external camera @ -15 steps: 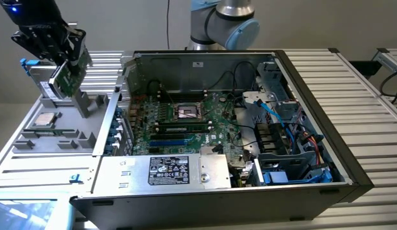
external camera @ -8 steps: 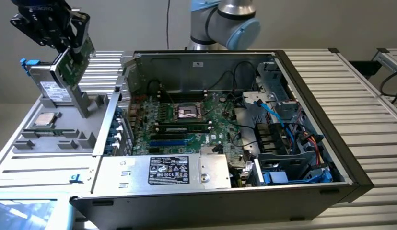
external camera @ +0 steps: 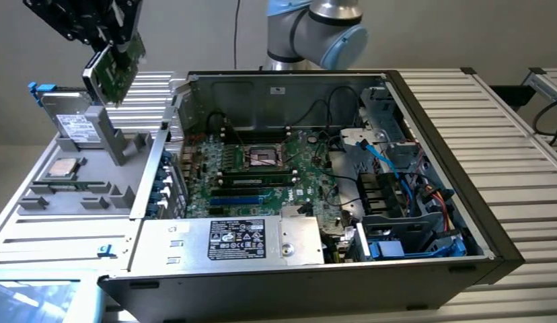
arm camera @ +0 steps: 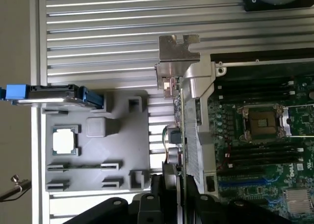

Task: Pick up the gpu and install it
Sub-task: 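Pick up the gpu and move the gpu toward the slot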

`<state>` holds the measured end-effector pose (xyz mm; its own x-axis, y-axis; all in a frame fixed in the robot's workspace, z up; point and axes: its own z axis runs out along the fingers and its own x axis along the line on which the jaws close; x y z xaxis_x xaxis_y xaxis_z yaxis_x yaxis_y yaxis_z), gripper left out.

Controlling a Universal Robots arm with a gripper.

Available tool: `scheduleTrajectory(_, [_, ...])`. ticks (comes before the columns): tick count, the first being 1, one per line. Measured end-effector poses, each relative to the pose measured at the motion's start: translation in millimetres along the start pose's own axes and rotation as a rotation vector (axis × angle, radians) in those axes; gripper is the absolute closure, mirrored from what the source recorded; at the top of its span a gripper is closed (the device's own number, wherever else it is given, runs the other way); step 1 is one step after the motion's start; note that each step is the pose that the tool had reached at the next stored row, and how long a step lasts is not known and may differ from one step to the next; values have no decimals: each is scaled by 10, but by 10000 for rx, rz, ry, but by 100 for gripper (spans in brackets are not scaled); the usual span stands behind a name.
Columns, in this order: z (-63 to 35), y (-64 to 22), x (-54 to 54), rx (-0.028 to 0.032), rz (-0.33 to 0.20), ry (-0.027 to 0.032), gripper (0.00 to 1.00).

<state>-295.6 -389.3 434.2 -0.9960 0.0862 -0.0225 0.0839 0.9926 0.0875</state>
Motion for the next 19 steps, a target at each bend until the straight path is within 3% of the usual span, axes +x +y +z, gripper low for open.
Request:
scheduleTrajectory(4, [-165, 6, -190, -14, 2, 9, 71])
scheduleTrajectory(6, [-194, 8, -282, -11, 3, 31, 71])
scheduleTrajectory(10, [-198, 15, -442, -3, 12, 131, 71])
scheduleTrajectory(14, [-194, 19, -596, 11, 26, 295, 71])
scheduleTrajectory(19, [-178, 25, -823, 18, 32, 364, 71])
